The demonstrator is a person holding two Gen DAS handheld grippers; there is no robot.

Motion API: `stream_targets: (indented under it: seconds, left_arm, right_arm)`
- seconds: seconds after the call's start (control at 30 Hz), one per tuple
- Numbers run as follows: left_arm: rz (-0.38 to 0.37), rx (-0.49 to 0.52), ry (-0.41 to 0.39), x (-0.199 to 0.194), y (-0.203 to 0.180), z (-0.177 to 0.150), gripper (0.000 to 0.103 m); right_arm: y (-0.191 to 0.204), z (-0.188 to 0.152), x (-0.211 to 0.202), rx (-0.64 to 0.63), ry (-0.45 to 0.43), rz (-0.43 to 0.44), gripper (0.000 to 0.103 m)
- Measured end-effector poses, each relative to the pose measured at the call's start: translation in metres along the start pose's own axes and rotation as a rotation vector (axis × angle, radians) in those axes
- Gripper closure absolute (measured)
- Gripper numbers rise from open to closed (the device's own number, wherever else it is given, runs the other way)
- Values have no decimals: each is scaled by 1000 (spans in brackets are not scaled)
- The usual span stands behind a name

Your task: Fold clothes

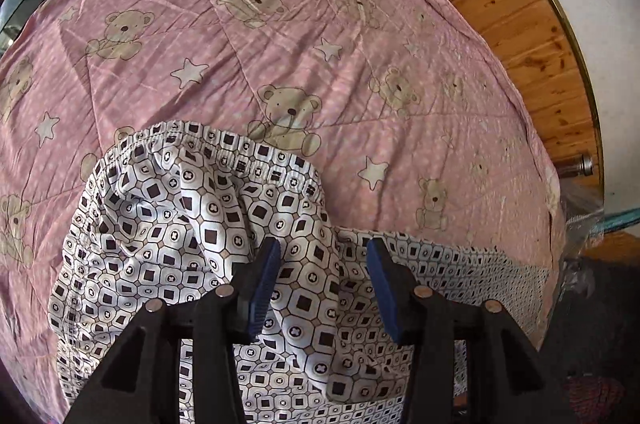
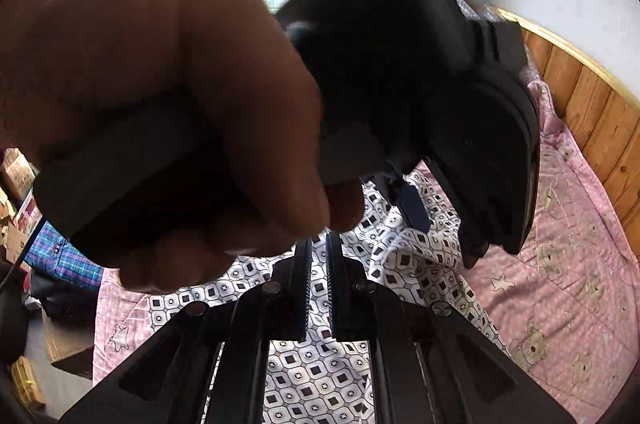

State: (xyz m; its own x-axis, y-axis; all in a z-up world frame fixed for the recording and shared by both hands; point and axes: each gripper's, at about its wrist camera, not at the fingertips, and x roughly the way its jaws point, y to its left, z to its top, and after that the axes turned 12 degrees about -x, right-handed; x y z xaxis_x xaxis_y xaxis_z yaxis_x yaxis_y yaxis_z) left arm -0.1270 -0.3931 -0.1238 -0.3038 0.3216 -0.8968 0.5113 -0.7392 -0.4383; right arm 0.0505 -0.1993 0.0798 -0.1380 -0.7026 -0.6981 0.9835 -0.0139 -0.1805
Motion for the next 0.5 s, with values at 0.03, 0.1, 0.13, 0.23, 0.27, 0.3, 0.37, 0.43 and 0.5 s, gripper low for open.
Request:
stream_targets:
  seconds: [0.03, 0.1, 0.13, 0.23, 0.27, 0.3, 0.37, 0.43, 0.5]
  left_arm:
    - [29, 9, 8, 4, 2, -2, 87]
    - [60, -1, -13, 2, 12, -6, 102]
    - [43, -34, -48, -6, 21, -8, 102]
    - [-34, -208, -200, -55, 66, -30, 102]
    - [-68, -288, -250, -72, 86, -42, 102]
    - [-94, -376, -287, -80, 111, -65, 102]
    - [-149, -552, -359, -95, 160, -110, 102]
    - [-233, -724, -374, -88, 203, -147, 100]
    - [-246, -779, -391, -86, 223, -163, 98]
  right_arm:
    - [4, 1, 0, 2, -3, 4, 93]
    - [8, 0, -3, 4, 3, 14, 91]
    - [9, -1, -7, 11, 6, 19, 87]
    - [0, -9, -33, 101, 5, 36, 71]
    - [-3, -13, -44, 139, 3, 45, 69]
    - [-5, -18, -53, 172, 5, 54, 66]
    - [-6, -30, -60, 221, 43, 76, 63]
    - [-2, -43, -61, 251, 105, 101, 62]
    - [2, -52, -58, 250, 148, 114, 62]
